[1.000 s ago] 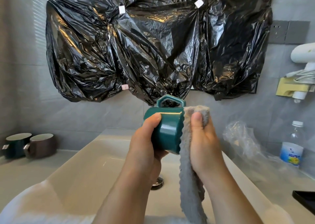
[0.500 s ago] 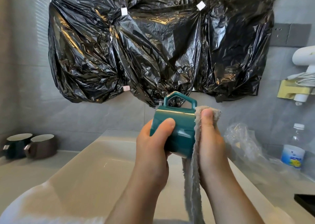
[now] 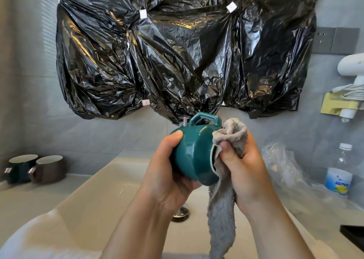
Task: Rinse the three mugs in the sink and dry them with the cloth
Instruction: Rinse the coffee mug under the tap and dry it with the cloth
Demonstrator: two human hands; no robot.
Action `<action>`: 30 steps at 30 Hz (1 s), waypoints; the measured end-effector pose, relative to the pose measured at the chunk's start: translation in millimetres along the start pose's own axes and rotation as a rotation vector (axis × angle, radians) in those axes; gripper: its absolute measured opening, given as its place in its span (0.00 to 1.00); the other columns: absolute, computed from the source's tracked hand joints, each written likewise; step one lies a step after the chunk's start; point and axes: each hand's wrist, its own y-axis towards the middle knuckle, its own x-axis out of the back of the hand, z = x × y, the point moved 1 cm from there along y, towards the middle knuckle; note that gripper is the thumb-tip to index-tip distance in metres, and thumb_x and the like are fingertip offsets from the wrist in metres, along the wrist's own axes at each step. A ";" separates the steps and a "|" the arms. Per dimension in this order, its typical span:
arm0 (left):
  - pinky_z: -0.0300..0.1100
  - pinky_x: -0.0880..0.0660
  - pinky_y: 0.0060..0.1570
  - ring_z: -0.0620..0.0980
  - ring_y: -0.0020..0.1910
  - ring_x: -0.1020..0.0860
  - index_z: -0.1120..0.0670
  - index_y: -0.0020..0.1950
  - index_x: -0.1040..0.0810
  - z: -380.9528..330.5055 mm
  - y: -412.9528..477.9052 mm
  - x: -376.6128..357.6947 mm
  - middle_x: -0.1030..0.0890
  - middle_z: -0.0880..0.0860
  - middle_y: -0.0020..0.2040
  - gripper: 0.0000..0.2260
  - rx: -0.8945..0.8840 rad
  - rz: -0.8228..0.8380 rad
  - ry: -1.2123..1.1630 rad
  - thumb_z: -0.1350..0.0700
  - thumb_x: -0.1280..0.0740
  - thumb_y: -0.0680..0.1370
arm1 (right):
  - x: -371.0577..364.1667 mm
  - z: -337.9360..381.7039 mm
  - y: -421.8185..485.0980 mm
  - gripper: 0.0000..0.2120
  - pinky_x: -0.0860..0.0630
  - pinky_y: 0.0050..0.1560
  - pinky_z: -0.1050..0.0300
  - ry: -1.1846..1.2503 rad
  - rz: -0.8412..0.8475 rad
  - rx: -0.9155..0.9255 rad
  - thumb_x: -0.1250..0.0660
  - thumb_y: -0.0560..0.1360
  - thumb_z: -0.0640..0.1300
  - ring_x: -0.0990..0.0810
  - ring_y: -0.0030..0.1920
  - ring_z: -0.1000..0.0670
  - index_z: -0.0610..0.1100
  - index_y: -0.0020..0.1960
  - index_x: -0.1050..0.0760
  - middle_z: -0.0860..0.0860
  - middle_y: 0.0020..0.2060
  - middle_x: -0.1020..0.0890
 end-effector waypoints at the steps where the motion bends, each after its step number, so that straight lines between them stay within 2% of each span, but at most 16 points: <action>1: 0.51 0.18 0.35 0.54 0.37 0.15 0.54 0.48 0.12 0.8 -0.3 -0.5 0.14 0.57 0.44 0.22 0.010 0.007 0.010 0.46 0.25 0.58 | 1.0 -0.5 0.1 0.29 0.19 0.51 0.48 0.020 0.012 -0.012 0.20 0.56 0.68 0.15 0.54 0.46 0.57 0.52 0.20 0.49 0.51 0.14; 4: 0.50 0.18 0.37 0.56 0.40 0.16 0.57 0.53 0.13 0.2 0.3 2.0 0.14 0.59 0.47 0.23 0.031 0.020 -0.004 0.45 0.27 0.62 | 0.7 1.0 -0.3 0.34 0.19 0.49 0.53 -0.010 0.111 -0.018 0.17 0.54 0.65 0.15 0.51 0.48 0.54 0.54 0.21 0.49 0.49 0.14; 6: 0.50 0.18 0.38 0.57 0.43 0.16 0.58 0.56 0.14 -0.6 0.6 3.8 0.15 0.60 0.50 0.25 0.045 0.005 -0.015 0.45 0.29 0.65 | -0.6 2.6 -1.5 0.35 0.19 0.51 0.52 -0.043 0.141 -0.024 0.17 0.53 0.65 0.15 0.53 0.48 0.55 0.56 0.22 0.49 0.51 0.14; 10: 0.51 0.18 0.35 0.56 0.39 0.16 0.56 0.55 0.14 -0.4 1.2 4.4 0.14 0.58 0.46 0.24 0.066 0.005 -0.021 0.45 0.28 0.64 | -1.4 2.5 -2.5 0.22 0.21 0.51 0.53 -0.179 0.005 0.010 0.26 0.62 0.70 0.16 0.51 0.56 0.64 0.52 0.23 0.56 0.49 0.14; 12: 0.51 0.19 0.35 0.56 0.39 0.16 0.57 0.57 0.15 -0.1 1.0 4.2 0.15 0.58 0.46 0.26 0.060 0.007 -0.024 0.46 0.28 0.63 | -2.8 2.9 -3.3 0.24 0.22 0.51 0.55 -0.188 0.014 0.018 0.27 0.62 0.72 0.16 0.51 0.55 0.63 0.53 0.23 0.56 0.50 0.15; 14: 0.50 0.19 0.34 0.56 0.38 0.16 0.57 0.56 0.15 0.3 0.4 2.3 0.15 0.58 0.45 0.27 0.059 0.018 -0.019 0.46 0.26 0.61 | -2.0 5.4 -4.0 0.27 0.21 0.48 0.58 -0.136 0.044 0.008 0.23 0.60 0.71 0.15 0.51 0.53 0.59 0.53 0.22 0.53 0.49 0.14; 17: 0.51 0.19 0.33 0.56 0.36 0.16 0.56 0.54 0.14 1.1 -1.1 -0.1 0.14 0.58 0.44 0.24 0.063 0.040 -0.006 0.47 0.25 0.60 | 3.6 7.6 -1.6 0.28 0.20 0.44 0.62 -0.156 -0.056 0.019 0.27 0.58 0.75 0.15 0.47 0.56 0.60 0.50 0.20 0.55 0.45 0.14; 18: 0.51 0.19 0.33 0.55 0.36 0.16 0.55 0.51 0.13 0.6 -1.2 1.1 0.14 0.57 0.44 0.22 0.039 0.043 0.030 0.48 0.25 0.60 | 4.9 7.6 -1.2 0.28 0.19 0.45 0.58 -0.143 -0.071 -0.001 0.28 0.58 0.76 0.15 0.47 0.54 0.59 0.50 0.19 0.54 0.46 0.13; 19: 0.49 0.19 0.33 0.54 0.36 0.16 0.53 0.47 0.12 -1.2 -1.5 2.8 0.14 0.57 0.43 0.17 0.002 0.040 0.103 0.50 0.24 0.60 | 5.9 5.6 -0.5 0.29 0.17 0.49 0.49 -0.067 -0.056 -0.050 0.27 0.59 0.75 0.14 0.49 0.49 0.56 0.51 0.18 0.51 0.47 0.13; 20: 0.47 0.18 0.33 0.53 0.36 0.16 0.52 0.43 0.12 -4.4 -1.4 6.1 0.14 0.56 0.42 0.13 -0.045 0.025 0.212 0.52 0.24 0.60 | 4.7 5.8 -0.6 0.30 0.18 0.53 0.42 0.048 -0.034 -0.134 0.26 0.60 0.73 0.15 0.51 0.44 0.53 0.53 0.17 0.46 0.49 0.13; 21: 0.45 0.18 0.34 0.52 0.37 0.16 0.50 0.41 0.12 -8.8 -1.8 8.2 0.14 0.55 0.41 0.10 -0.100 0.016 0.351 0.53 0.25 0.61 | 3.4 6.2 -1.3 0.30 0.20 0.56 0.39 0.121 -0.024 -0.207 0.27 0.63 0.71 0.15 0.53 0.41 0.49 0.54 0.17 0.43 0.51 0.14; 22: 0.46 0.18 0.37 0.52 0.39 0.16 0.50 0.43 0.12 -12.9 -2.2 10.5 0.14 0.56 0.42 0.13 -0.156 0.032 0.505 0.51 0.25 0.60 | 2.7 8.0 -1.4 0.28 0.19 0.55 0.39 0.116 -0.024 -0.254 0.28 0.65 0.69 0.15 0.53 0.40 0.48 0.53 0.16 0.41 0.50 0.14; 24: 0.49 0.17 0.47 0.52 0.47 0.15 0.52 0.56 0.15 -19.4 -4.6 14.0 0.13 0.58 0.50 0.27 -0.205 0.089 0.784 0.48 0.23 0.58 | 3.7 11.5 -1.0 0.22 0.17 0.47 0.43 -0.023 -0.053 -0.271 0.28 0.66 0.65 0.13 0.48 0.42 0.50 0.50 0.16 0.44 0.45 0.13; 26: 0.44 0.17 0.49 0.48 0.50 0.14 0.48 0.68 0.22 -20.0 -5.8 15.3 0.15 0.53 0.55 0.42 -0.218 0.056 0.908 0.46 0.21 0.54 | 6.3 14.5 -1.5 0.17 0.17 0.45 0.46 -0.198 -0.088 -0.221 0.28 0.65 0.63 0.13 0.44 0.47 0.53 0.47 0.17 0.49 0.41 0.13; 28: 0.41 0.18 0.44 0.47 0.47 0.14 0.44 0.70 0.27 -15.3 -4.2 13.3 0.16 0.53 0.54 0.47 -0.277 -0.036 0.814 0.45 0.21 0.50 | 7.7 17.1 -1.4 0.10 0.20 0.42 0.58 -0.399 -0.190 -0.113 0.28 0.71 0.60 0.16 0.39 0.57 0.54 0.44 0.19 0.56 0.37 0.14; 30: 0.44 0.18 0.44 0.48 0.46 0.14 0.47 0.68 0.27 -8.1 -1.5 10.5 0.17 0.54 0.54 0.45 -0.310 -0.122 0.676 0.44 0.21 0.51 | 6.1 15.1 -1.5 0.11 0.28 0.33 0.70 -0.551 -0.323 -0.014 0.30 0.77 0.54 0.21 0.34 0.63 0.49 0.40 0.21 0.57 0.33 0.17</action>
